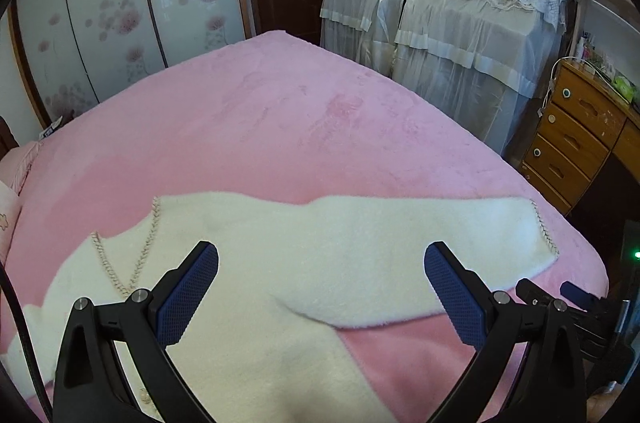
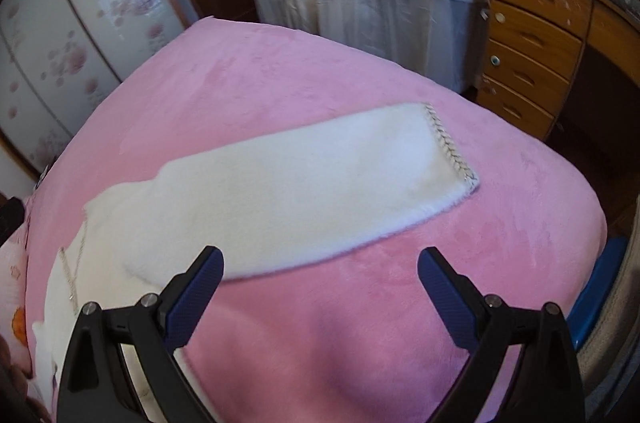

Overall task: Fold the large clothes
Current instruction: 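Move the right tool to the cardigan sleeve cuff and grasp it, then lift the sleeve with the right tool and lay it across the cardigan body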

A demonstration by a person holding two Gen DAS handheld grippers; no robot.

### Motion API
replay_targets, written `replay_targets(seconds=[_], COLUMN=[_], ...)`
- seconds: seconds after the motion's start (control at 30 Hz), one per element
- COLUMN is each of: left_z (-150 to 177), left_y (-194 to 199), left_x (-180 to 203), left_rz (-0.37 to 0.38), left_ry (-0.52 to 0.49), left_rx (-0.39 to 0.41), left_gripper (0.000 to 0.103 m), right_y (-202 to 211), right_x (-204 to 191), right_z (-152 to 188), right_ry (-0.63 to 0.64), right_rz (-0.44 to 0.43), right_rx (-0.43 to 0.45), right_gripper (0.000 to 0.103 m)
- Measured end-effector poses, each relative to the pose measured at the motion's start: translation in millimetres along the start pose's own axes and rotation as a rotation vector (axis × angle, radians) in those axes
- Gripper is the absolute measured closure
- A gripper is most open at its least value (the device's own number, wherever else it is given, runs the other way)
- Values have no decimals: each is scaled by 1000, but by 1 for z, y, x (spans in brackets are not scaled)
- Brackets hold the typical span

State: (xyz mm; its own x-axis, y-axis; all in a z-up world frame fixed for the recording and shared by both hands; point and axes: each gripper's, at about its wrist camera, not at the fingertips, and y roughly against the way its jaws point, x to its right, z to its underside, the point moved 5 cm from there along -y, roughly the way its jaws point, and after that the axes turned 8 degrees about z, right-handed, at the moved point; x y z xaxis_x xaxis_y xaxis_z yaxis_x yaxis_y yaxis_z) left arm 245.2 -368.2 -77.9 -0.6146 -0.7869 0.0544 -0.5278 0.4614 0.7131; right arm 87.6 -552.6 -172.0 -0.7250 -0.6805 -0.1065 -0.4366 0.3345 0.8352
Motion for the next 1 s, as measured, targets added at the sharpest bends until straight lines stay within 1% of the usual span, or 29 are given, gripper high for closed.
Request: replay_targets(seconds=[0.07, 0.2, 0.37, 0.47, 0.57, 0.6, 0.63, 0.7, 0.73, 0.77, 0.8, 0.83, 0.87, 0.9, 0.93, 1.0], left_z=[1, 0, -1, -2, 0, 1, 2, 2, 3, 3, 3, 4, 4, 5, 6, 9], left_y=[-10, -31, -45, -53, -61, -64, -65, -66, -68, -68, -68, -68, -68, -68, -68, -67], left_x=[1, 2, 4, 2, -3, -4, -5, -7, -8, -10, -11, -14, -16, -21, -25, -33], left_rz=[4, 4, -9, 0, 10, 6, -4, -21, -27, -29, -31, -38, -45, -66, -87, -84], left_ry=[9, 13, -1, 21, 47, 48, 47, 45, 45, 46, 47, 51, 57, 62, 66, 73], left_rx=[-10, -17, -34, -59, -87, -90, -91, -92, -91, -86, -83, -82, -85, -88, -97, -112], left_gripper=[1, 1, 2, 8, 8, 8, 8, 8, 8, 8, 8, 8, 8, 7, 8, 8], right_y=[-15, -47, -80, -92, -98, -100, -101, -105, -106, -107, -108, -109, -109, -106, -104, -92], right_x=[7, 21, 36, 39, 39, 38, 37, 34, 34, 34, 34, 35, 35, 36, 36, 33], right_z=[0, -1, 2, 1, -3, -4, -6, -10, -12, -13, -15, -17, -19, -20, -22, -26], right_ry=[-25, -82, -186, -234, -251, -255, -255, -241, -234, -228, -220, -210, -198, -189, -183, -158], right_rz=[13, 20, -6, -15, -15, -16, -17, -5, 0, 5, 9, 11, 11, 11, 7, 4], right_rx=[-27, -76, -142, -149, -135, -130, -123, -116, -112, -106, -101, -93, -83, -69, -55, -6], right_gripper=[6, 15, 16, 16, 16, 18, 21, 34, 39, 49, 64, 71, 82, 86, 87, 90])
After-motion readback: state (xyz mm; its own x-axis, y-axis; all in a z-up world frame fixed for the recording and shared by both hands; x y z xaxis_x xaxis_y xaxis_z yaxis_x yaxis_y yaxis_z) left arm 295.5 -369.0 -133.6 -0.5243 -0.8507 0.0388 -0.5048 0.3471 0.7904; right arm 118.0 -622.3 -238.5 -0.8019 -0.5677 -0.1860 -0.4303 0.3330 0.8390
